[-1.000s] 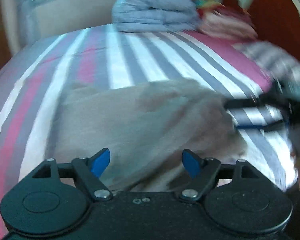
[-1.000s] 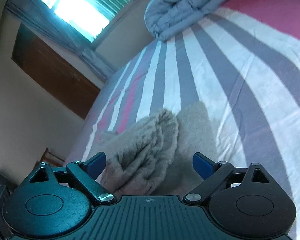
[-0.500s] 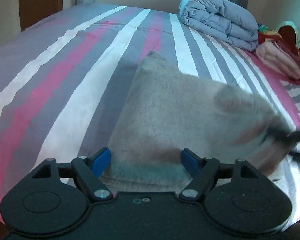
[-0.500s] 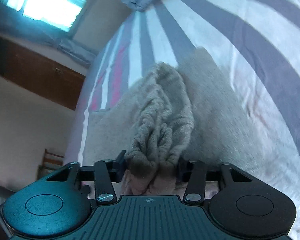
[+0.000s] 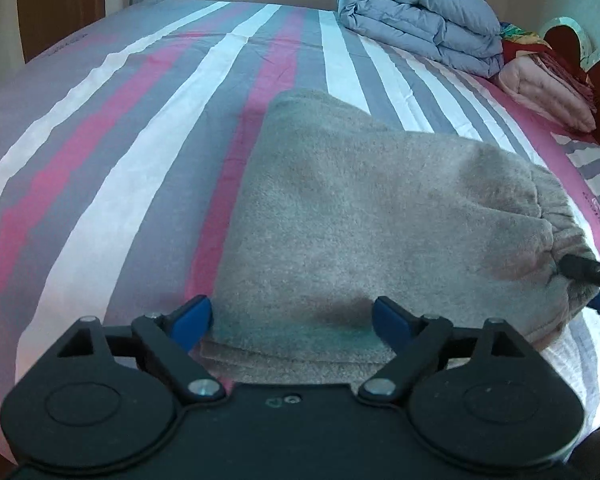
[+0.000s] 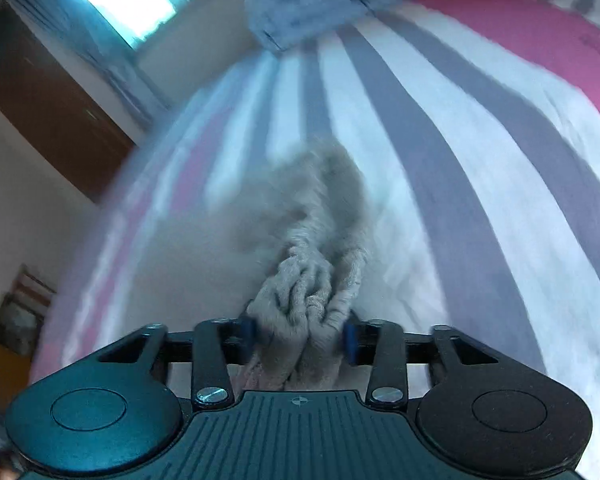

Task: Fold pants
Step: 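Grasp the elastic leg cuffs with the right gripper and fold them over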

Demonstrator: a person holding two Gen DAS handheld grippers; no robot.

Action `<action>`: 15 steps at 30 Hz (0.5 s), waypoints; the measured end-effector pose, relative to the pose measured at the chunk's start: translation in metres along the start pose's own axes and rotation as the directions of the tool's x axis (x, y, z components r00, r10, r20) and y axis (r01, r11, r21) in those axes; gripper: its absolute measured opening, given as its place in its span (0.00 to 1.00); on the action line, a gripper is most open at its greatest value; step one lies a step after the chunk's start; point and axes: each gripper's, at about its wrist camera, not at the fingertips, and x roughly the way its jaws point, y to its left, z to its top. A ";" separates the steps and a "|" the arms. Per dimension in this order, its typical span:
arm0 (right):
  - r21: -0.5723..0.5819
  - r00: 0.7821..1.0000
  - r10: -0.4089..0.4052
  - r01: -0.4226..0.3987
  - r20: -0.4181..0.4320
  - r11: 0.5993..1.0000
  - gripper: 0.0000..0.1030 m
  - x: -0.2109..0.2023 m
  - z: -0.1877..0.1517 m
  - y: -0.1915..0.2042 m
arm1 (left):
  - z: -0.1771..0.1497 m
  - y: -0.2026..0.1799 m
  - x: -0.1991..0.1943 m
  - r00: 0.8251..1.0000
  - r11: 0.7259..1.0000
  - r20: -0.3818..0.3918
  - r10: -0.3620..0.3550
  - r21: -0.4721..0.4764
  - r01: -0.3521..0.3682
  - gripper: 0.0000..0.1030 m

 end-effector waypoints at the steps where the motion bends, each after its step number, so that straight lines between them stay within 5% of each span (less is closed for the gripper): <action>1: 0.003 1.000 -0.008 0.008 0.022 1.000 0.61 -0.007 0.001 0.000 | 0.001 0.002 -0.002 1.000 1.000 0.001 -0.005 -0.008 0.005 0.75; 6: -0.082 0.982 0.008 0.008 0.191 0.997 0.61 -0.048 0.021 0.022 | 0.011 0.008 -0.013 0.999 0.998 0.044 -0.020 -0.051 0.023 0.74; 11: -0.229 0.979 0.136 -0.100 0.149 0.968 0.57 -0.031 0.015 0.073 | 0.018 -0.004 -0.002 1.000 1.000 0.002 -0.010 -0.024 0.010 0.70; 12: -0.265 0.984 0.121 -0.083 0.131 0.961 0.45 -0.021 0.010 0.082 | 0.019 -0.005 0.005 1.000 1.000 -0.027 0.004 -0.019 -0.005 0.70; 15: -0.368 0.996 -0.058 0.081 0.074 0.926 0.41 0.017 -0.007 0.083 | 0.015 0.002 0.021 0.995 0.999 -0.098 -0.001 -0.042 -0.003 0.77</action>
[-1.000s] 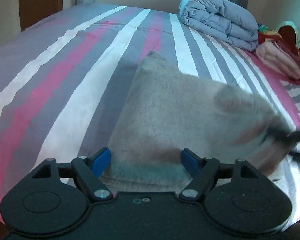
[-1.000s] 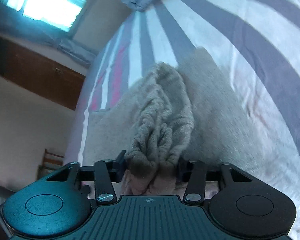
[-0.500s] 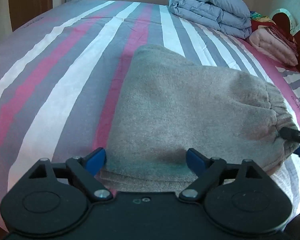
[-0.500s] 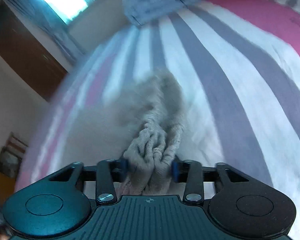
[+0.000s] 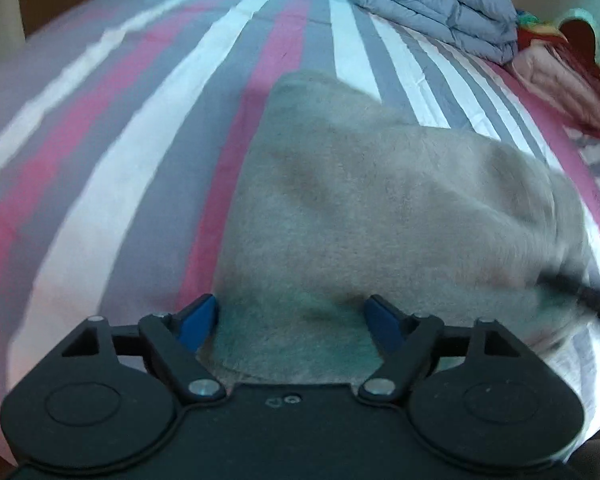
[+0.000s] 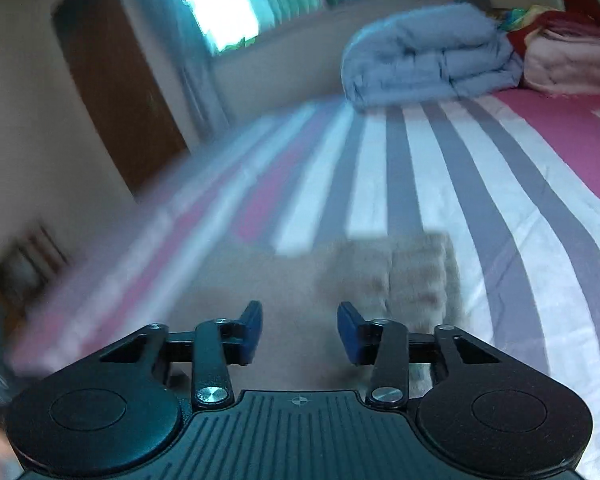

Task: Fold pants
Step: 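Grasp the elastic leg cuffs with the right gripper and fold them over, then open the right gripper to release the cuffs onto the pants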

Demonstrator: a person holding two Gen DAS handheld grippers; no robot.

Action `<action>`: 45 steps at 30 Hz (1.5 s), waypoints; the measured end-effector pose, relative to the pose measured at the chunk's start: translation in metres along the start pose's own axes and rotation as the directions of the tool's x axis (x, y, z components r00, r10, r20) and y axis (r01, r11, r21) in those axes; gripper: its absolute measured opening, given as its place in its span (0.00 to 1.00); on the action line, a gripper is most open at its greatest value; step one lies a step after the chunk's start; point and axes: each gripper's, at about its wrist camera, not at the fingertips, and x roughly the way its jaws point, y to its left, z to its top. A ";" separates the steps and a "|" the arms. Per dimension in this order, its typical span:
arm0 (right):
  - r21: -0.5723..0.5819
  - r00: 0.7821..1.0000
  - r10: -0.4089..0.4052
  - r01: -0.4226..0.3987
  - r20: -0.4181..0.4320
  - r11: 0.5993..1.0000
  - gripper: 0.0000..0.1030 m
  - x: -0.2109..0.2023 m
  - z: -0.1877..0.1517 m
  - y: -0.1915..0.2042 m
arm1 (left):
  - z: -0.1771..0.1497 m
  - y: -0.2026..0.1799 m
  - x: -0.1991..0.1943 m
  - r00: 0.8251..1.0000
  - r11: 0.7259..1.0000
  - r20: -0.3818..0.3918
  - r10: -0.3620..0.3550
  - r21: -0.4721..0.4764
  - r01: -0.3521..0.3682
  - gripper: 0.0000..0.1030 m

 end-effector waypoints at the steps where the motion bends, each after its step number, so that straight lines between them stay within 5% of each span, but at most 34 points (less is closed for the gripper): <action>1: -0.013 0.998 -0.039 0.039 -0.045 0.999 0.38 0.010 -0.015 -0.008 | 0.000 0.002 0.002 1.000 1.000 -0.017 -0.017 -0.005 0.017 0.79; 3: 0.017 0.997 -0.054 0.055 -0.054 0.998 0.18 0.016 -0.044 -0.026 | 0.000 0.001 0.001 1.000 1.000 -0.019 -0.020 0.011 0.020 0.79; 7: -0.010 0.997 -0.045 0.044 -0.058 0.999 0.18 0.009 -0.045 -0.023 | 0.012 0.005 -0.015 0.999 0.999 0.010 -0.039 -0.021 0.039 0.68; 11: 0.095 1.000 0.012 -0.011 -0.006 0.995 0.19 -0.010 -0.028 -0.034 | 0.027 0.004 -0.024 0.997 0.999 0.059 -0.044 -0.011 0.044 0.68; 17: -0.045 0.996 -0.022 0.026 0.089 0.999 0.20 -0.003 0.017 -0.010 | 0.029 -0.012 -0.001 1.000 0.999 0.021 -0.021 0.026 0.020 0.68; 21: -0.129 0.991 -0.126 0.120 -0.035 0.984 0.21 0.042 -0.003 -0.022 | 0.015 -0.008 0.015 1.000 0.999 -0.004 0.006 0.037 -0.006 0.85; 23: -0.109 0.991 -0.130 0.128 -0.011 0.986 0.21 0.047 -0.020 -0.037 | 0.015 -0.003 0.016 1.000 1.000 -0.009 -0.008 0.010 0.008 0.86; 28: -0.038 0.993 -0.110 0.108 -0.041 0.993 0.21 0.038 0.000 -0.041 | 0.018 -0.004 -0.001 1.000 1.000 0.013 0.011 0.022 -0.011 0.78; 29: -0.028 0.995 -0.101 0.100 -0.016 0.995 0.22 0.028 0.004 -0.037 | 0.016 -0.004 -0.004 1.000 1.000 0.017 0.012 0.022 -0.013 0.78; 32: -0.074 0.995 -0.051 0.057 0.082 0.996 0.59 -0.005 0.000 -0.021 | 0.010 -0.005 -0.009 1.000 1.000 0.019 0.014 0.022 -0.014 0.78; 34: -0.150 0.992 -0.045 0.062 0.117 0.987 0.61 -0.016 -0.014 -0.007 | 0.006 -0.007 -0.011 1.000 0.999 0.022 0.022 0.030 -0.023 0.78; 39: -0.173 0.990 -0.136 0.138 0.025 0.975 0.62 0.008 -0.067 -0.020 | 0.001 -0.012 -0.016 0.999 0.999 0.023 0.028 0.035 -0.028 0.79; 41: -0.113 0.988 -0.157 0.156 -0.006 0.981 0.77 0.011 -0.068 -0.027 | -0.001 -0.011 -0.020 0.999 0.999 0.026 0.036 0.034 -0.037 0.79; 43: 0.044 0.993 -0.100 0.103 -0.061 0.994 0.78 0.013 -0.061 -0.046 | -0.003 -0.011 -0.024 0.999 0.999 0.030 0.036 0.033 -0.037 0.79; 45: 0.078 0.995 -0.092 0.095 -0.039 0.992 0.78 0.002 -0.056 -0.046 | -0.005 -0.013 -0.028 0.998 0.998 0.042 0.050 0.043 -0.052 0.79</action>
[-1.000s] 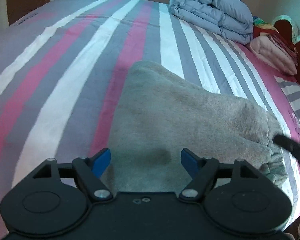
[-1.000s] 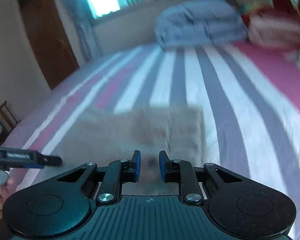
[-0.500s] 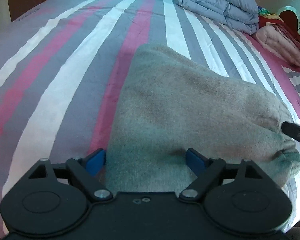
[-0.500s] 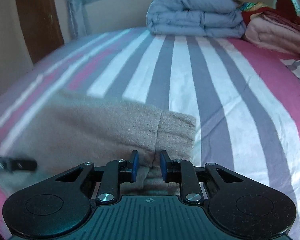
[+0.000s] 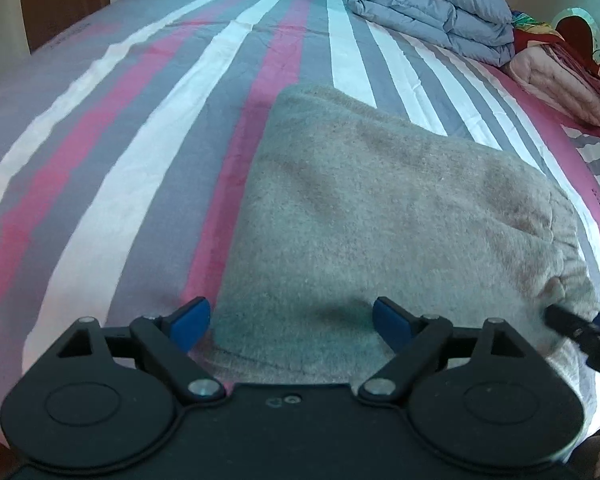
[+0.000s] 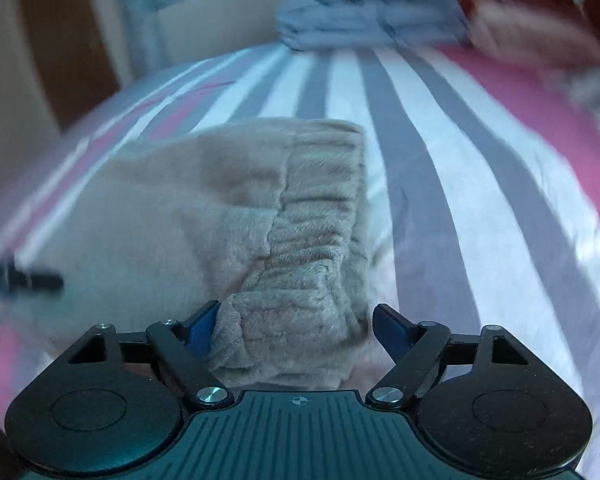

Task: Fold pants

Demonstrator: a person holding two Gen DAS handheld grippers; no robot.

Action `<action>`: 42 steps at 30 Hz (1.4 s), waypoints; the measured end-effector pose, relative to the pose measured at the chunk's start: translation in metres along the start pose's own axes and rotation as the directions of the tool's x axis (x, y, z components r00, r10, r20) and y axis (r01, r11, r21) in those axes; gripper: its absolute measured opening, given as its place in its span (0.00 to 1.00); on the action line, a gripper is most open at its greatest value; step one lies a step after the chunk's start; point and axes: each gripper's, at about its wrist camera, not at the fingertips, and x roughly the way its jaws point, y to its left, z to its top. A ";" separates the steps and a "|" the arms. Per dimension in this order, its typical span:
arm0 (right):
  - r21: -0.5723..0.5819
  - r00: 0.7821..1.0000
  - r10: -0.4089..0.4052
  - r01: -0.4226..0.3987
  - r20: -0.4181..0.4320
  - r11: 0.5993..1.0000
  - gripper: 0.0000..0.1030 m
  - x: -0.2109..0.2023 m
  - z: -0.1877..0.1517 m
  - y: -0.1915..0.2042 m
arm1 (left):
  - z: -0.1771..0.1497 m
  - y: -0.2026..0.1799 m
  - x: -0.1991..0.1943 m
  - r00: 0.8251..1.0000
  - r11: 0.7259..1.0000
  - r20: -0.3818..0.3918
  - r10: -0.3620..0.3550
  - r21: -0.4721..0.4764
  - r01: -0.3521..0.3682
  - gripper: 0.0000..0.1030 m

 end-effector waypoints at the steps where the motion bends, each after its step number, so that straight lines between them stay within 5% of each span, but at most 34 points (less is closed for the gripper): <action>1: -0.037 1.000 -0.011 0.012 0.020 0.999 0.78 -0.008 0.001 0.007 | -0.001 -0.002 -0.002 1.000 1.000 0.003 0.005 0.009 -0.005 0.79; 5: -0.092 0.992 -0.023 0.035 0.125 0.995 0.78 -0.038 0.008 0.027 | -0.005 -0.006 -0.010 1.000 1.000 0.016 0.003 0.021 -0.003 0.79; 8: -0.093 0.974 0.096 -0.079 0.205 0.993 0.78 -0.056 0.017 0.041 | -0.009 -0.009 -0.013 1.000 1.000 0.014 -0.003 0.019 0.003 0.79; 11: -0.083 0.978 0.158 -0.147 0.137 0.986 0.78 -0.045 0.020 0.051 | -0.014 -0.006 -0.015 1.000 1.000 0.013 -0.005 0.015 0.005 0.80; 15: -0.086 0.999 0.048 -0.046 0.018 0.995 0.78 -0.011 0.003 0.037 | -0.019 0.001 -0.012 1.000 1.000 -0.001 -0.007 -0.003 0.007 0.81; 19: -0.127 1.000 -0.001 0.003 0.017 0.992 0.78 -0.014 0.003 0.041 | -0.017 0.003 -0.016 1.000 1.000 0.004 -0.007 -0.017 0.007 0.80; 25: -0.019 0.996 0.066 -0.064 0.065 0.998 0.83 -0.032 0.014 0.022 | -0.014 0.010 -0.027 1.000 1.000 0.028 -0.006 -0.030 0.007 0.81; 26: 0.004 0.996 0.063 -0.063 0.062 0.998 0.90 -0.035 0.014 0.019 | -0.014 0.011 -0.026 1.000 0.999 0.025 -0.005 -0.036 0.006 0.81; 30: 0.148 0.996 0.093 -0.095 0.016 0.985 0.90 -0.034 0.007 -0.006 | -0.010 0.020 -0.020 1.000 0.998 0.015 0.013 -0.061 -0.012 0.81; 37: 0.417 0.969 0.248 -0.219 -0.016 0.882 0.90 -0.014 0.006 -0.040 | 0.007 0.041 0.002 1.000 0.988 0.005 -0.023 -0.154 0.023 0.81; 42: 0.459 0.963 0.269 -0.236 -0.005 0.856 0.90 0.008 0.018 -0.056 | 0.023 0.052 0.032 0.995 0.976 -0.027 -0.093 -0.201 0.085 0.84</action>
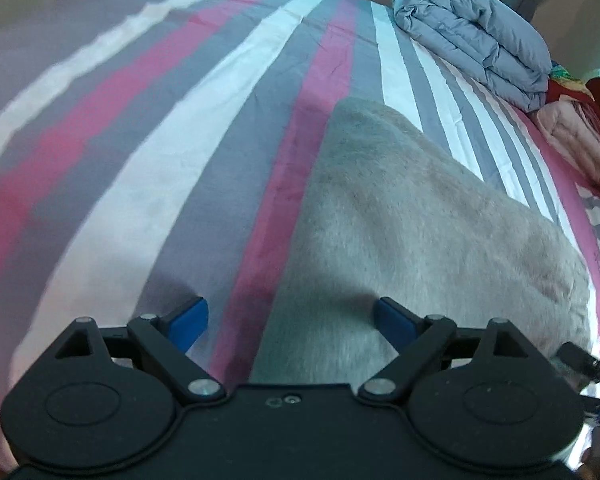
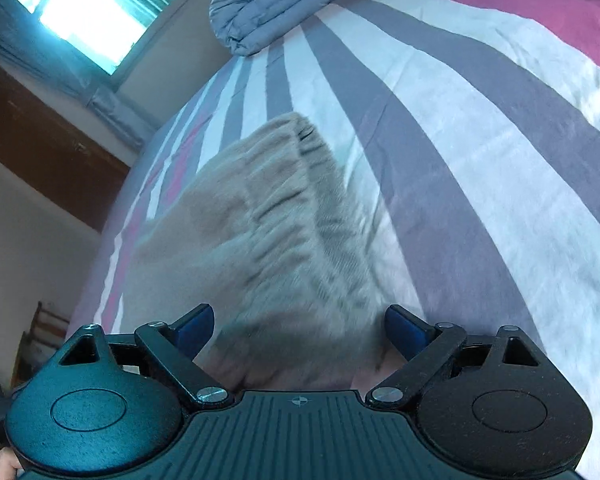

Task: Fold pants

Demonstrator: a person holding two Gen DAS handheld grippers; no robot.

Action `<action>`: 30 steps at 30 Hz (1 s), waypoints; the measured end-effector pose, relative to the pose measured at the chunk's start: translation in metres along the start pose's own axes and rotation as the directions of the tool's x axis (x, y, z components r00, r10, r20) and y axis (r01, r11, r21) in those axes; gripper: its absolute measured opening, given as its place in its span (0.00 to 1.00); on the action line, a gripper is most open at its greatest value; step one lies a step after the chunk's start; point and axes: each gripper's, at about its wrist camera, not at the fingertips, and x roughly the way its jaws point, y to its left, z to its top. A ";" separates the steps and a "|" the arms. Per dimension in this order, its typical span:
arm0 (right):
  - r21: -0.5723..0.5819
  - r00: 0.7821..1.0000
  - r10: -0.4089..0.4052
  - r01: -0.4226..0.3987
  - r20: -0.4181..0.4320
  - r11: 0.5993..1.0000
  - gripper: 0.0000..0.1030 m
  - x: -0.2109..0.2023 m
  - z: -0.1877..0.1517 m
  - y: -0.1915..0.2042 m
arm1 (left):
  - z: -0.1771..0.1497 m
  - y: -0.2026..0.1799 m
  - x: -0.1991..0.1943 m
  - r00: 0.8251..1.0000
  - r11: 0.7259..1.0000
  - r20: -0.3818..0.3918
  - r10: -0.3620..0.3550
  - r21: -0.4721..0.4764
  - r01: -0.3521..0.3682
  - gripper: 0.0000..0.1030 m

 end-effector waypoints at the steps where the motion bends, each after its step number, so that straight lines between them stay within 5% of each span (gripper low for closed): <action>1: 0.015 1.000 0.021 -0.021 -0.020 1.000 0.90 0.006 0.004 -0.004 | 0.003 0.000 0.005 1.000 1.000 -0.006 -0.022 0.002 0.022 0.84; 7: 0.005 0.995 0.084 -0.084 -0.053 0.996 0.90 0.029 0.021 -0.013 | 0.011 -0.005 0.028 0.995 0.995 -0.014 -0.094 0.024 0.095 0.81; 10: 0.011 0.990 0.123 -0.122 -0.072 0.992 0.90 0.034 0.025 -0.014 | 0.011 -0.013 0.029 0.989 0.988 -0.016 -0.150 0.035 0.150 0.51; 11: 0.006 0.989 0.124 -0.124 -0.084 0.992 0.83 0.036 0.025 -0.013 | 0.010 -0.014 0.027 0.988 0.987 -0.014 -0.154 0.032 0.154 0.42; 12: 0.005 0.990 0.104 -0.103 -0.092 0.995 0.60 0.036 0.025 -0.013 | 0.009 -0.016 0.025 0.987 0.987 -0.007 -0.158 0.039 0.158 0.38; 14: 0.065 0.985 0.148 -0.142 -0.094 0.988 0.50 0.032 0.024 -0.025 | 0.007 -0.016 0.019 0.986 0.985 0.007 -0.168 0.035 0.168 0.28; 20: 0.016 0.981 0.191 -0.190 -0.029 0.982 0.43 0.016 0.028 -0.005 | 0.018 -0.021 -0.010 0.972 0.980 0.127 -0.196 0.004 0.197 0.07; 26: -0.114 0.948 0.315 -0.309 0.041 0.944 0.41 -0.001 0.068 0.046 | 0.054 -0.027 -0.043 0.942 0.977 0.263 -0.208 0.017 0.211 0.05; 30: -0.137 0.944 0.328 -0.320 0.037 0.937 0.41 0.016 0.086 0.057 | 0.065 -0.025 -0.029 0.950 0.985 0.264 -0.168 0.002 0.173 0.05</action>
